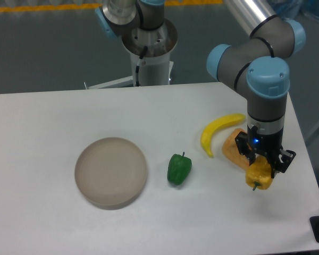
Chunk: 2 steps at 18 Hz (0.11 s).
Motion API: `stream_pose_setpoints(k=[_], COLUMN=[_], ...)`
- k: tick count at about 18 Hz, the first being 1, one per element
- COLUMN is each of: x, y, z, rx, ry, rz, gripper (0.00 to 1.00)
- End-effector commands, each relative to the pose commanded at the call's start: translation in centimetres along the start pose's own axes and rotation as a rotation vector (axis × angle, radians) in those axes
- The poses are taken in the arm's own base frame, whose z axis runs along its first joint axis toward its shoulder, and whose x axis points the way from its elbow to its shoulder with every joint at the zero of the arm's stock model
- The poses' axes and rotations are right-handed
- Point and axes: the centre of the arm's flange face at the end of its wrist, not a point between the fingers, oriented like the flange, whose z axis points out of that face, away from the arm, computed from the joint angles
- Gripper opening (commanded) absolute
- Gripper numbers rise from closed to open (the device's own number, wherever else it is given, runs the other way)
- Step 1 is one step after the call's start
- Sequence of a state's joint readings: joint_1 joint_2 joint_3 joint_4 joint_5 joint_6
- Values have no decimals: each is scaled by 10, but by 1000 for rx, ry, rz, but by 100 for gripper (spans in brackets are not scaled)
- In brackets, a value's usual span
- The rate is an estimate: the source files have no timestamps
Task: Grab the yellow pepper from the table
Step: 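Lift the grasped yellow pepper up off the table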
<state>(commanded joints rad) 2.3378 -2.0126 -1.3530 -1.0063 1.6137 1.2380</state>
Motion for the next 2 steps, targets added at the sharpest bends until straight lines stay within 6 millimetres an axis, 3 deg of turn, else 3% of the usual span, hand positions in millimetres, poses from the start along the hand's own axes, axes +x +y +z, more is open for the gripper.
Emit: stream_pose_setpoints(k=[2], x=[0], y=[0], z=[0], rx=[1], ry=[-1], rz=[1], gripper=[36])
